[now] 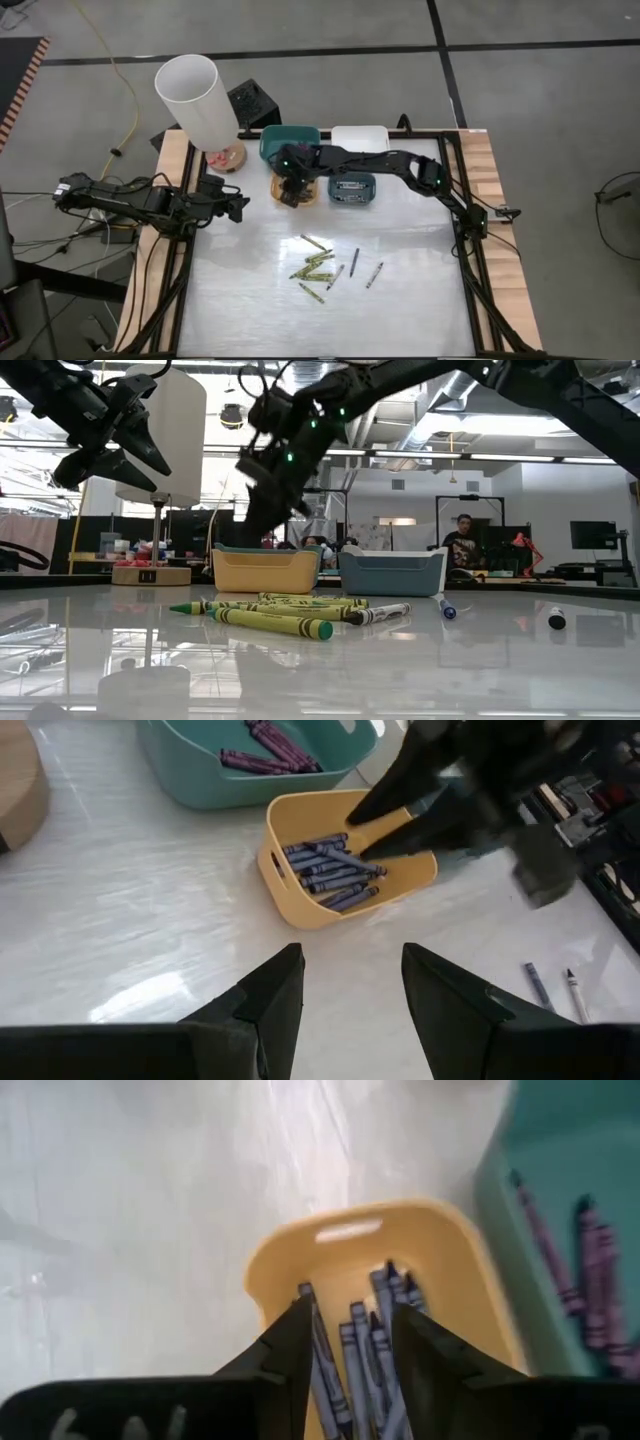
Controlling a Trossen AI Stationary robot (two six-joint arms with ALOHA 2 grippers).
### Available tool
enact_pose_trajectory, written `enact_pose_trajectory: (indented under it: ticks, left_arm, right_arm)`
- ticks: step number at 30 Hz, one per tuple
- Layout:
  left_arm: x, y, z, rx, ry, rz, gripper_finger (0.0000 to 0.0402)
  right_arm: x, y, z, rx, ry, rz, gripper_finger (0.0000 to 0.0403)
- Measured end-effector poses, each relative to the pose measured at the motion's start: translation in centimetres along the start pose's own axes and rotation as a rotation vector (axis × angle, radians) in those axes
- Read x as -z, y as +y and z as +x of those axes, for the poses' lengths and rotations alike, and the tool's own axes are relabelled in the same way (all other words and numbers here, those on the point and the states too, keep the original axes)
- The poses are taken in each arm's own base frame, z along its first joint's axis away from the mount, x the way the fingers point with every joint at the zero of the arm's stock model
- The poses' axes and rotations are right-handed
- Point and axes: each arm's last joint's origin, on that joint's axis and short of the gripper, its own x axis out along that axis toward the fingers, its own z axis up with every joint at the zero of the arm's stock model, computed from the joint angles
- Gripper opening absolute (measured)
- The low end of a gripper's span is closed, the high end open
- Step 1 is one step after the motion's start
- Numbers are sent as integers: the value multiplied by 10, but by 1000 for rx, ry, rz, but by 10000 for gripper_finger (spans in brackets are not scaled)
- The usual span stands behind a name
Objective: Sort crayons
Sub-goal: Put the blue crayon into the yellow bin
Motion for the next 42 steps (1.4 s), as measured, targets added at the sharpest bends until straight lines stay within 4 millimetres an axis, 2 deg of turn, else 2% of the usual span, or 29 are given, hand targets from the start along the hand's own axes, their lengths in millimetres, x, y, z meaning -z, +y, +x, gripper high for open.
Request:
enact_pose_trajectory:
  ticks: [4,8,13,18,24,31,36,42]
  left_arm:
    - [0,0,0,0,0,0,160]
    - [0,0,0,0,0,1,160]
    - [0,0,0,0,1,5,160]
    - [1,-1,0,23,38,31,160]
    - [3,-2,0,70,110,76,160]
    - [4,-2,0,81,121,109,160]
    - [4,-2,0,83,125,110,160]
    - [5,-3,-1,115,162,161,160]
  right_arm:
    - [-17,2,-24,1,6,16,133]
    - [-21,6,-51,17,101,216,130]
    - [2,19,-67,120,362,551,122]
    - [25,54,-76,290,527,598,121]
    - [41,112,-86,343,526,620,121]
    - [61,172,-97,392,477,800,121]
    - [69,188,-101,434,425,893,120]
    - [67,186,-104,432,415,876,120]
